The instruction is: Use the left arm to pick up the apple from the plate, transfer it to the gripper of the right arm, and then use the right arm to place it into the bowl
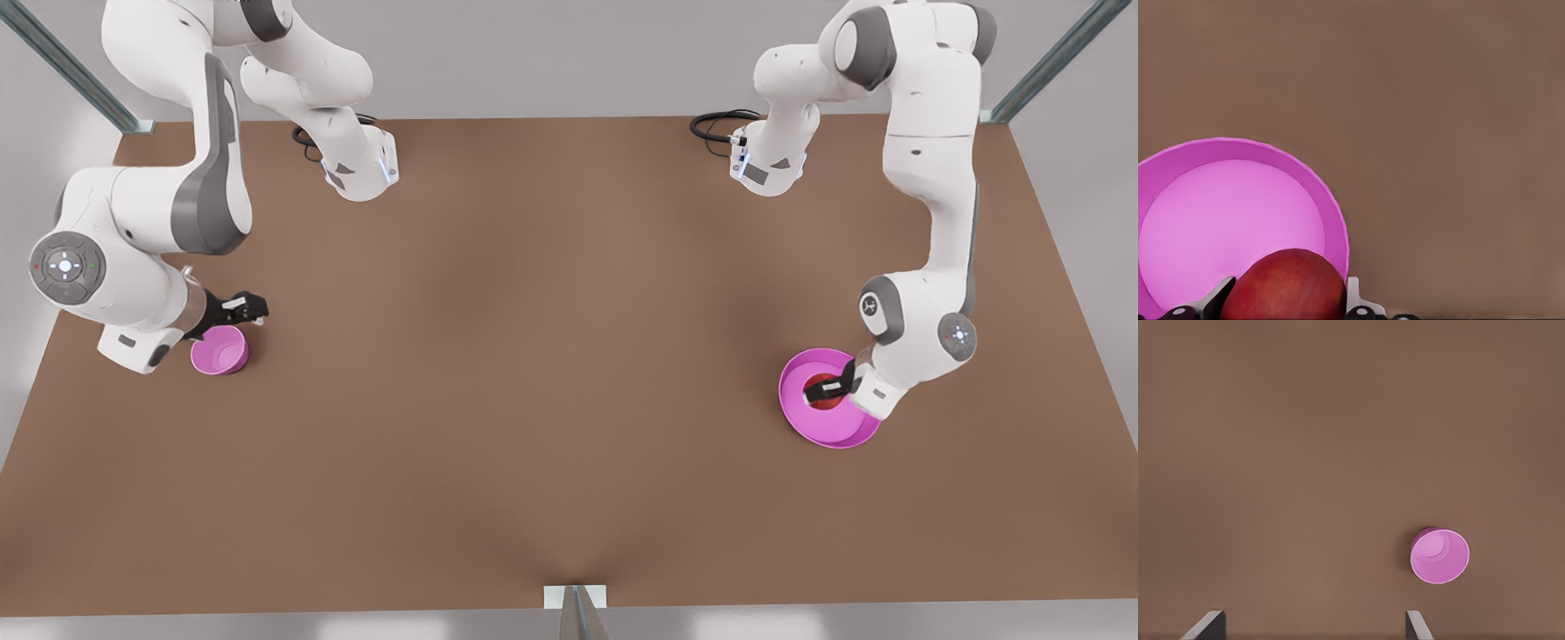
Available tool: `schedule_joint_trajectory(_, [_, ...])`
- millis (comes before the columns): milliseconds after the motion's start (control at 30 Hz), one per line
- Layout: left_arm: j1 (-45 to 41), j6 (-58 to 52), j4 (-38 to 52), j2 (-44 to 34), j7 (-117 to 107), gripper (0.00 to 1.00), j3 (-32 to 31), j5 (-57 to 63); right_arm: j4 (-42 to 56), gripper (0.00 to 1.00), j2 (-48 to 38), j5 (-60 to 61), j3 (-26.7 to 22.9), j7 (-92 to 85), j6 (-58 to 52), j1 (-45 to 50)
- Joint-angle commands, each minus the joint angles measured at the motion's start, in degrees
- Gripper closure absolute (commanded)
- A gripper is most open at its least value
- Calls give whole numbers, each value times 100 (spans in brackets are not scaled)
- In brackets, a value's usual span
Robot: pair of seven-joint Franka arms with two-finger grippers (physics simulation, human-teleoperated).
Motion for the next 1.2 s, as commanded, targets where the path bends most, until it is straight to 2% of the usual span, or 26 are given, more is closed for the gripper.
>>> schedule_joint_trajectory(0, [-258,-704,238,-92,122,26,-90,-185,52,0,64,18,2,-3,4,1])
schedule_joint_trajectory(67, [-320,-1988,1266,242,131,26,-414,-351,316,0,521,185,64,15,48,62])
schedule_joint_trajectory(167, [-338,-2647,1837,531,122,26,-1126,-1582,676,0,1628,1126,468,-372,198,106])
schedule_joint_trajectory(233, [-338,-3016,2847,1357,140,26,-1680,-1925,676,0,2094,2548,600,-108,443,133])
schedule_joint_trajectory(300, [-338,-2990,3551,2113,140,26,-2409,-1995,808,0,2384,3506,829,164,690,107])
schedule_joint_trajectory(367, [-347,-2981,3982,2623,157,26,-2656,-2760,826,0,2745,4518,829,419,936,80])
schedule_joint_trajectory(433, [-347,-2964,4430,3142,517,26,-2964,-3155,843,0,2982,4914,907,419,1182,80])
schedule_joint_trajectory(567, [-355,-2700,4466,3397,1484,26,-2973,-3780,826,0,3299,5441,1145,419,1727,80])
schedule_joint_trajectory(767, [-531,-2085,4483,3520,1704,25,-3016,-3832,817,0,3580,5811,1646,-54,2272,89])
schedule_joint_trajectory(833, [-531,-1980,4483,3520,1704,25,-3025,-4025,738,0,3641,5819,1690,-1364,2465,150])
schedule_joint_trajectory(967, [-531,-1980,4474,3520,1713,25,-3016,-4070,624,0,3624,5810,1795,-6092,2518,203])
schedule_joint_trajectory(1000, [-531,-1971,4474,3520,1713,25,-3016,-4070,571,0,3580,5749,1795,-6743,2588,221])
schedule_joint_trajectory(1067, [-531,-1936,4483,3520,1713,25,-3016,-4070,659,0,3624,5846,1822,-7552,2843,238])
schedule_joint_trajectory(1167, [-575,-1786,4483,3520,1696,25,-3025,-4078,606,0,3650,6364,2111,-7552,3344,256])
